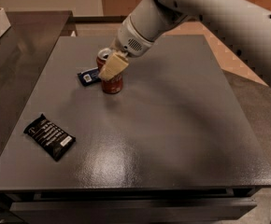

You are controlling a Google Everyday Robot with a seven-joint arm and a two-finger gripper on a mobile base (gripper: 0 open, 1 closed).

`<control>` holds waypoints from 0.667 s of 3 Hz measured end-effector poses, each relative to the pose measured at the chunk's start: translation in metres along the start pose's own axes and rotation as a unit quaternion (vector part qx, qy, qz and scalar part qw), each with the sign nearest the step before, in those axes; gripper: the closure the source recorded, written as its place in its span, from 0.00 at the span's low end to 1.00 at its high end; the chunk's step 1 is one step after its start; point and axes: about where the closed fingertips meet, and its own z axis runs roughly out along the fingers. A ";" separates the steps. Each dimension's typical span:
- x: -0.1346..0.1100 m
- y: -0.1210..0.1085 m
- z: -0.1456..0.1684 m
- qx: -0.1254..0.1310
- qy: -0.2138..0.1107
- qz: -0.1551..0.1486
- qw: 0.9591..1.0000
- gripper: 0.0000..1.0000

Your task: Move coke can near rxbar blueberry

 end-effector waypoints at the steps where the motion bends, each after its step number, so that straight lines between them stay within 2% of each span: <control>1: -0.001 0.001 0.002 -0.001 0.000 -0.001 1.000 0.00; 2: -0.001 0.001 0.002 -0.002 0.000 -0.001 1.000 0.00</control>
Offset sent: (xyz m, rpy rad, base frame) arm -0.0005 0.0013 -0.0008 -0.0005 0.0013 0.0025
